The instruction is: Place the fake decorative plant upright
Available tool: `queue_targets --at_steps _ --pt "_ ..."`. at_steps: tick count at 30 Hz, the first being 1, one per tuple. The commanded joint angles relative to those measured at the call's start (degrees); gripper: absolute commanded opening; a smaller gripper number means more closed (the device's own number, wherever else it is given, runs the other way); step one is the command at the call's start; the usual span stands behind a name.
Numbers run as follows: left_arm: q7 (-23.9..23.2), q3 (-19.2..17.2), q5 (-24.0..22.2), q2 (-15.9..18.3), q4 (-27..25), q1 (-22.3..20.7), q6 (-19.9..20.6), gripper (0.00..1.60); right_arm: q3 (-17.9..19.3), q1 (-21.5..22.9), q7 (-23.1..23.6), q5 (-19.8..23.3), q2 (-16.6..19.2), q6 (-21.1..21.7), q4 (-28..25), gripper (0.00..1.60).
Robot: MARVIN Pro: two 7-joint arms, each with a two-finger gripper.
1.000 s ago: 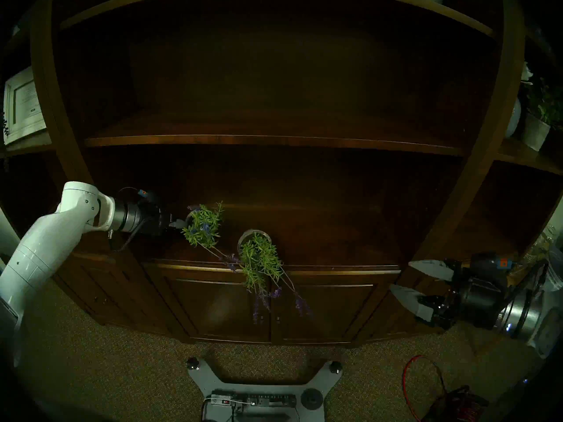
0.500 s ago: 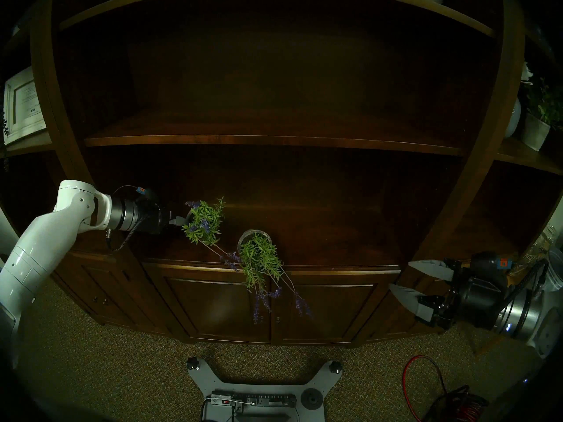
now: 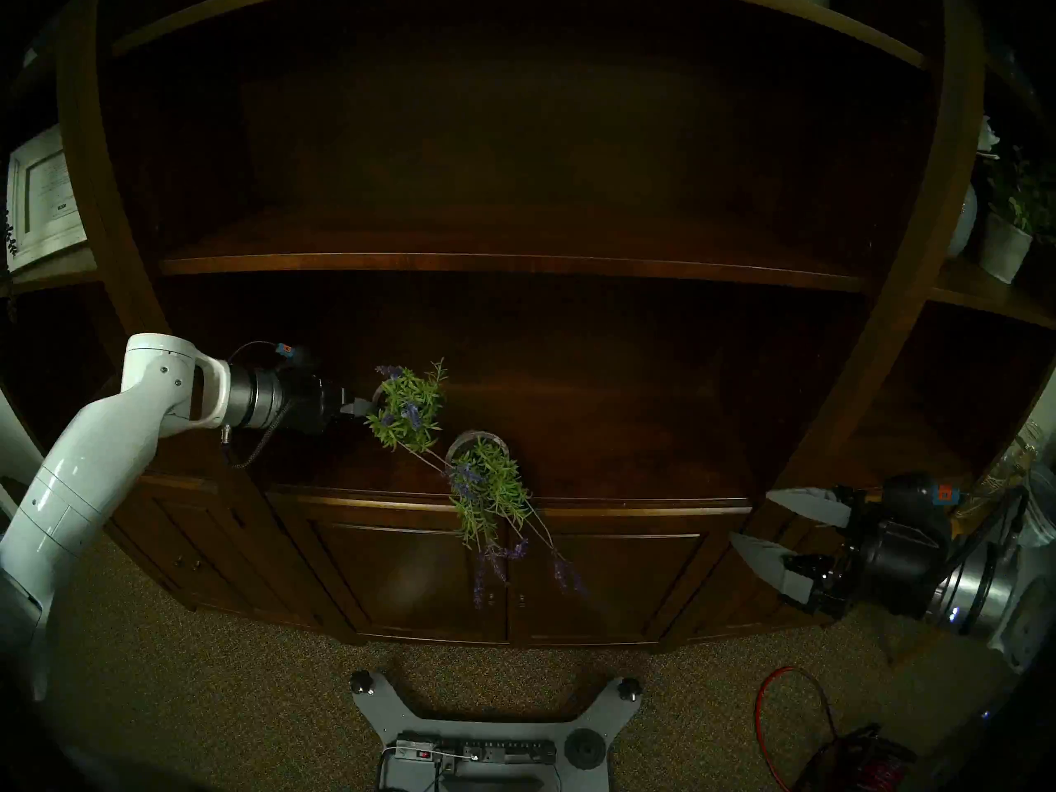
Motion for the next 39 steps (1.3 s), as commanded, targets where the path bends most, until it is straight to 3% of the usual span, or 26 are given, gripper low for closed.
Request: queue_targets --at_steps 1,17,27,39 --pt "1.2 -2.14 -4.49 -1.74 -2.18 -2.98 -0.09 0.0 0.13 0.13 0.08 -0.11 -0.02 -0.18 -0.13 1.6" --pt "10.5 0.22 -15.76 -5.99 -0.19 -5.04 -0.09 0.0 0.13 0.13 0.08 -0.12 -0.02 -0.19 -0.13 1.6" --pt "17.63 1.04 -25.71 -7.48 5.07 -6.68 -0.09 0.0 0.13 0.13 0.08 -0.12 -0.02 -0.19 -0.13 1.6" --pt "22.42 0.82 -32.78 -8.82 9.92 -9.7 -0.09 0.0 0.14 0.13 0.08 -0.1 -0.02 -0.16 -0.12 1.6"
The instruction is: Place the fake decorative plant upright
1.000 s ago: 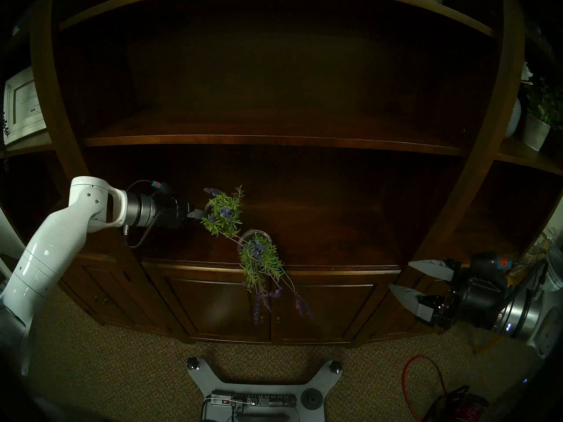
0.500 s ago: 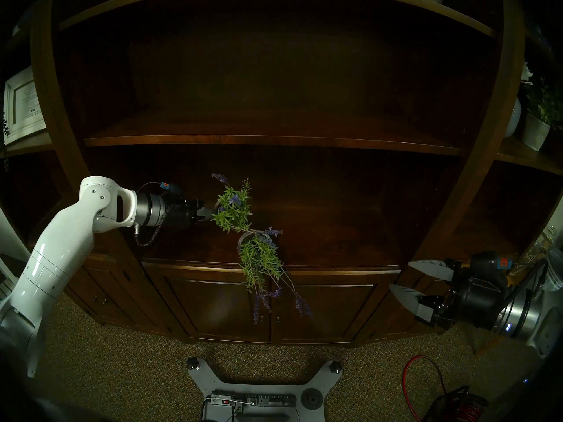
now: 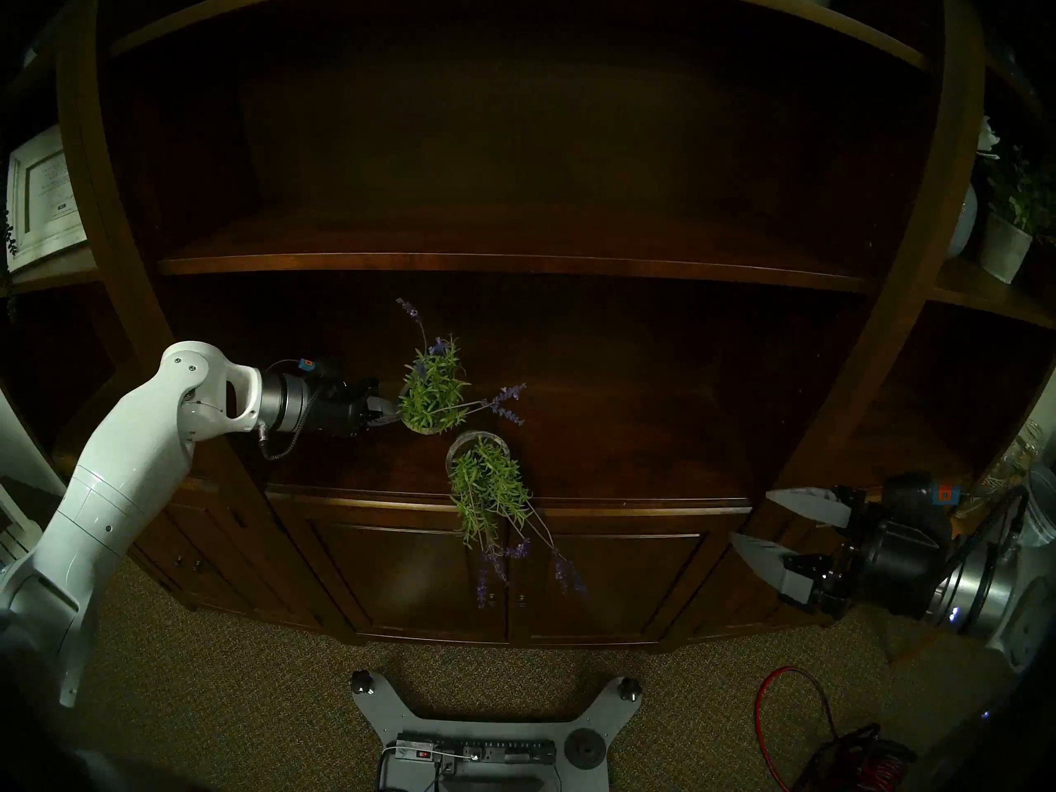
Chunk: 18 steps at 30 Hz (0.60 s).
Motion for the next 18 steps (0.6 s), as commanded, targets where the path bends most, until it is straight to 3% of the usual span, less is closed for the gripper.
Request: queue_targets --at_steps 1,18 --pt "0.95 -1.34 -5.51 -1.21 0.69 -5.32 -0.04 0.0 0.14 0.13 0.08 -0.1 -0.02 -0.16 -0.12 1.6" --pt "7.93 0.43 -12.51 -2.21 5.35 -8.45 -0.04 0.0 0.13 0.13 0.08 -0.11 -0.02 -0.19 -0.13 1.6"
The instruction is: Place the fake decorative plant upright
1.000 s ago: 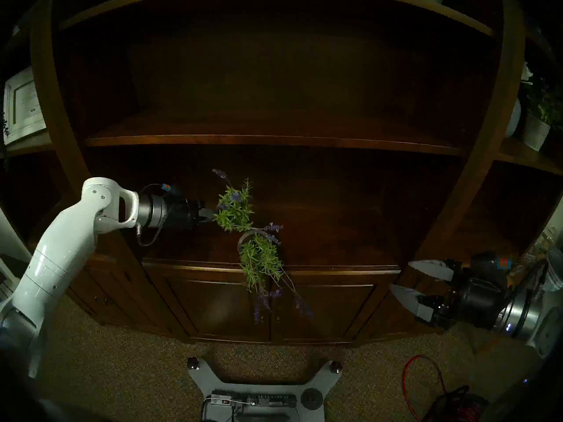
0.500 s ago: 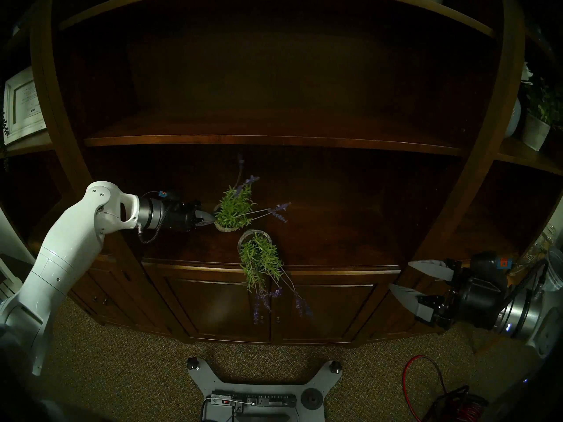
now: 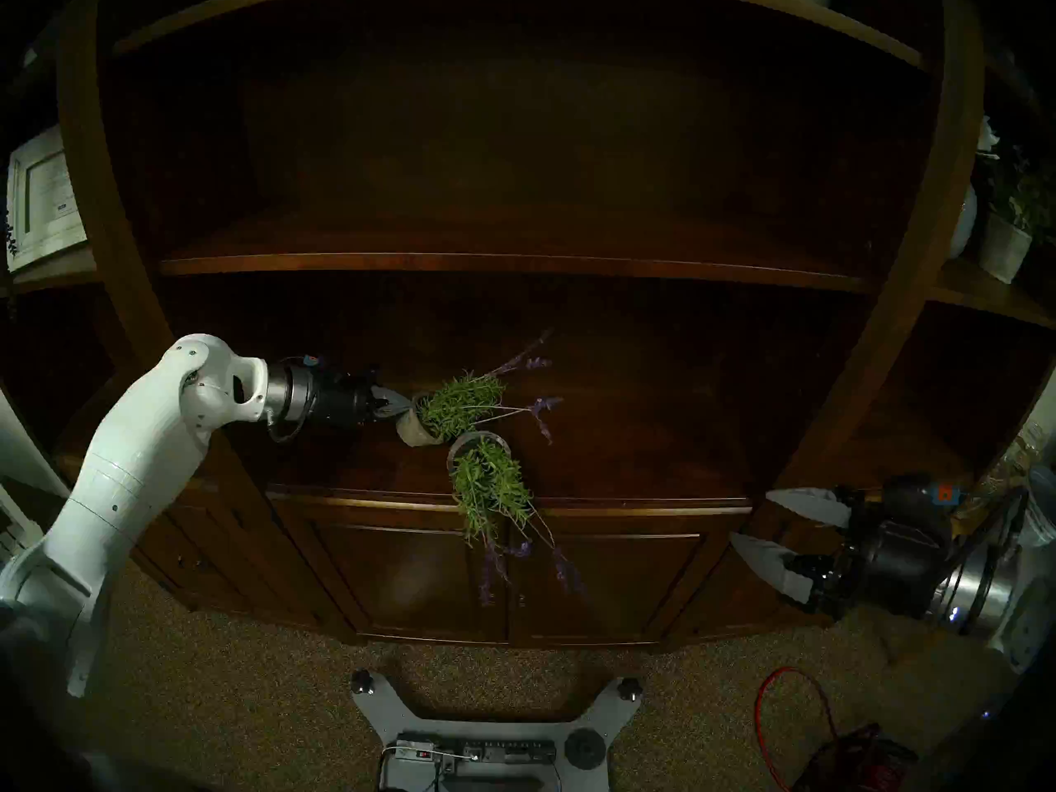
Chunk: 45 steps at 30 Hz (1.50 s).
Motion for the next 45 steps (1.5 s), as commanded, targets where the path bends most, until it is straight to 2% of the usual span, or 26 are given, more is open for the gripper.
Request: queue_targets --at_steps 1,12,21,45 --pt "1.18 -0.68 -3.06 0.37 1.01 -4.67 0.28 0.0 0.13 0.14 0.08 -0.11 -0.02 -0.19 -0.13 1.6" --pt "3.02 -0.39 -5.06 1.21 1.39 -4.65 0.28 0.0 0.13 0.14 0.08 -0.12 -0.02 -0.19 -0.13 1.6" --pt "3.23 -1.58 -6.58 3.45 0.52 -2.82 0.28 0.0 0.13 0.14 0.08 -0.11 -0.02 -0.18 -0.13 1.6" --pt "1.91 -3.45 -5.95 7.86 0.56 0.94 0.23 0.0 0.14 0.13 0.08 -0.1 -0.02 -0.17 -0.13 1.6"
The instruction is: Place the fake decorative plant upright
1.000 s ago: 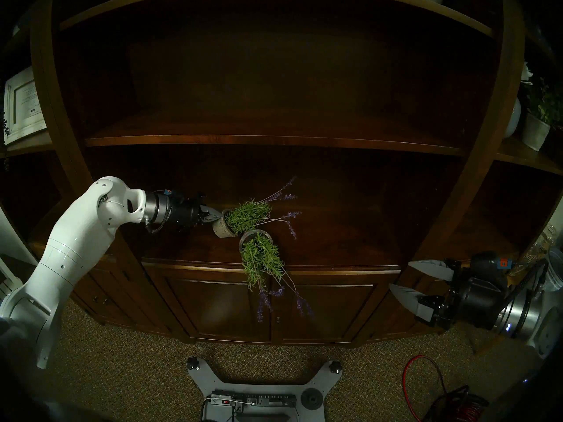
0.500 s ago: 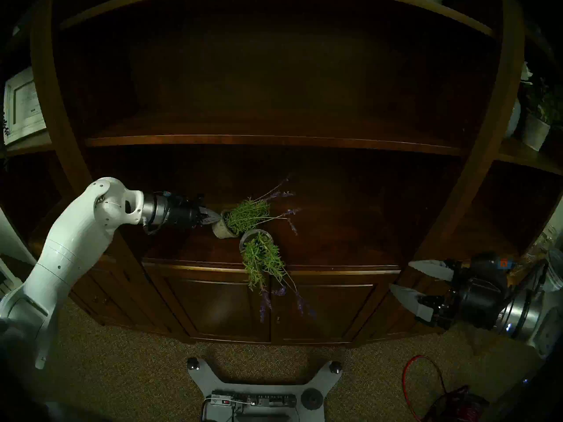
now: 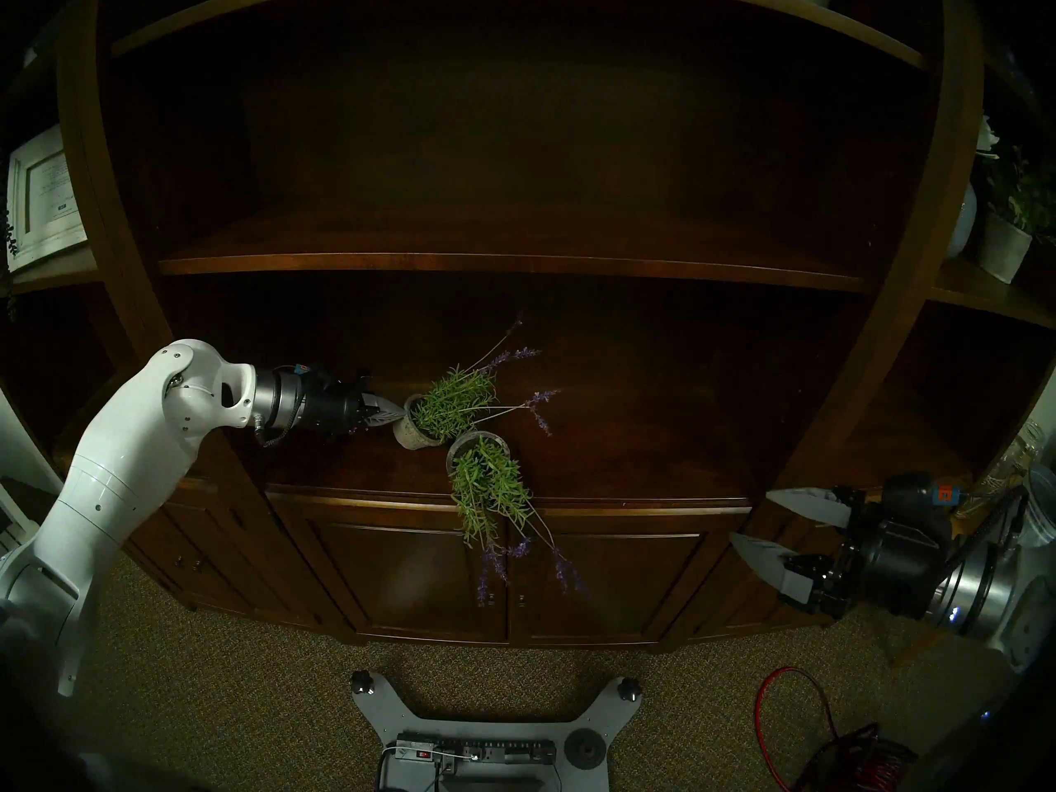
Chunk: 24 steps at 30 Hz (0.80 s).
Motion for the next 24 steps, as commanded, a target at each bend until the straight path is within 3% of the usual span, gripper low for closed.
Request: queue_targets --at_steps 1,24 --pt "-0.41 -3.24 1.13 4.18 1.45 -0.88 -0.26 0.0 0.14 0.13 0.08 -0.1 -0.02 -0.17 -0.13 1.6" --pt "-2.13 -4.38 2.83 6.21 -1.67 3.37 -2.01 0.0 0.13 0.13 0.08 -0.13 -0.02 -0.22 -0.13 1.6"
